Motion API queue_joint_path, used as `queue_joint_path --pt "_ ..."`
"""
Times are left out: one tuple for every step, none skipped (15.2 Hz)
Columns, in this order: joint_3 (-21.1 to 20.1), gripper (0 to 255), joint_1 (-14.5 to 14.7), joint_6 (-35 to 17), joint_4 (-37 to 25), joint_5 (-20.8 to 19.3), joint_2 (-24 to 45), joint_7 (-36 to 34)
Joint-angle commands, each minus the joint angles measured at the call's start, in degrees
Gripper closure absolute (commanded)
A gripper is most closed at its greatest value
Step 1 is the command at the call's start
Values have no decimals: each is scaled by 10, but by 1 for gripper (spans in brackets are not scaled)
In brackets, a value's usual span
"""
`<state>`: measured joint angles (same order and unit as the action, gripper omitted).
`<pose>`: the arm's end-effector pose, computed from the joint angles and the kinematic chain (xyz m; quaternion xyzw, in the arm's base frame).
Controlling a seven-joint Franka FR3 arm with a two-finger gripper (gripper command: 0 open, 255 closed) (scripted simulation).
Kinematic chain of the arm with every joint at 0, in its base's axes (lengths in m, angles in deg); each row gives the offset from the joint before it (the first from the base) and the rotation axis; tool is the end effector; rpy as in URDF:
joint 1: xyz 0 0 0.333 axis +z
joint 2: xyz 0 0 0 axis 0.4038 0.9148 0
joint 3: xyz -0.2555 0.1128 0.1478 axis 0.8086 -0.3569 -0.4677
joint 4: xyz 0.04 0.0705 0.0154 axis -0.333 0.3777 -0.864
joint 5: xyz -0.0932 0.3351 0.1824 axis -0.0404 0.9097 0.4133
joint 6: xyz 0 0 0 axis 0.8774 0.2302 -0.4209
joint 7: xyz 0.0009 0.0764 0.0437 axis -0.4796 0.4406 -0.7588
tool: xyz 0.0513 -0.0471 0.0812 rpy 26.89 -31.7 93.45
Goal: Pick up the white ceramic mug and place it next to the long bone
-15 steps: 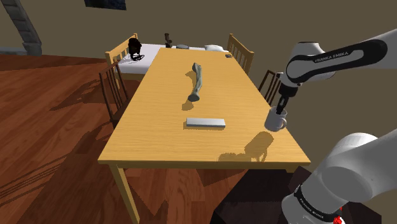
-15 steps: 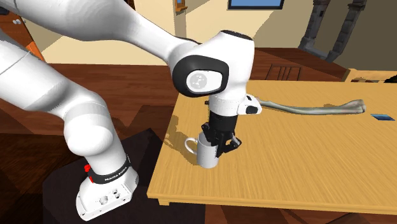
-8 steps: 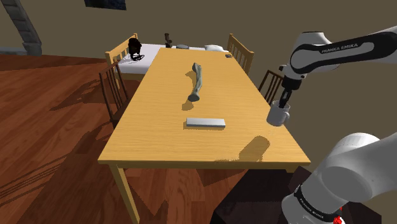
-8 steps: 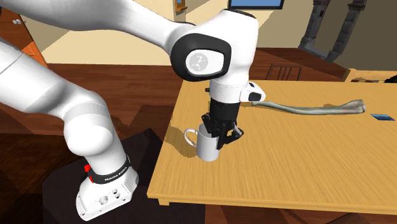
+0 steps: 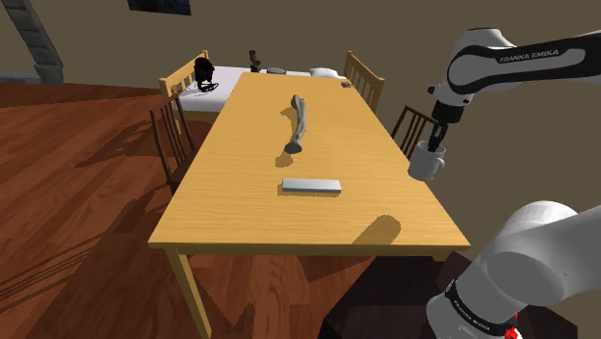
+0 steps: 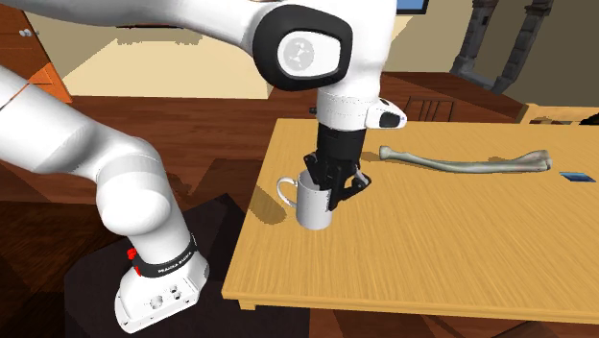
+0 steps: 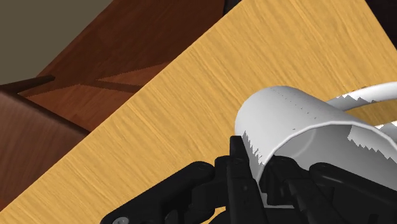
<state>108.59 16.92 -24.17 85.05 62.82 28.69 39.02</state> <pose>0.2877 -0.2622 0.4591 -0.9970 -0.0726 0.0252 0.0105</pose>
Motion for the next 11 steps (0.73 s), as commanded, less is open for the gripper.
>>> queue_joint_path --pt "-3 255 1 17 -16 3 -1 2" --pt "-5 255 2 25 -23 4 -2 2" --pt "-7 255 2 33 -29 6 -4 2" --pt "-9 255 2 41 -36 7 -5 3" --pt "-11 255 3 49 -42 8 -6 3" --pt "-13 255 3 57 -49 10 -7 3" --pt "-15 255 3 64 -56 11 -8 4" --pt "-17 255 4 72 -63 12 -9 4" --pt "-19 255 4 80 -70 13 -9 4" --pt "-21 255 5 88 -78 15 -10 5" --pt "-22 255 5 95 -85 16 -10 5"
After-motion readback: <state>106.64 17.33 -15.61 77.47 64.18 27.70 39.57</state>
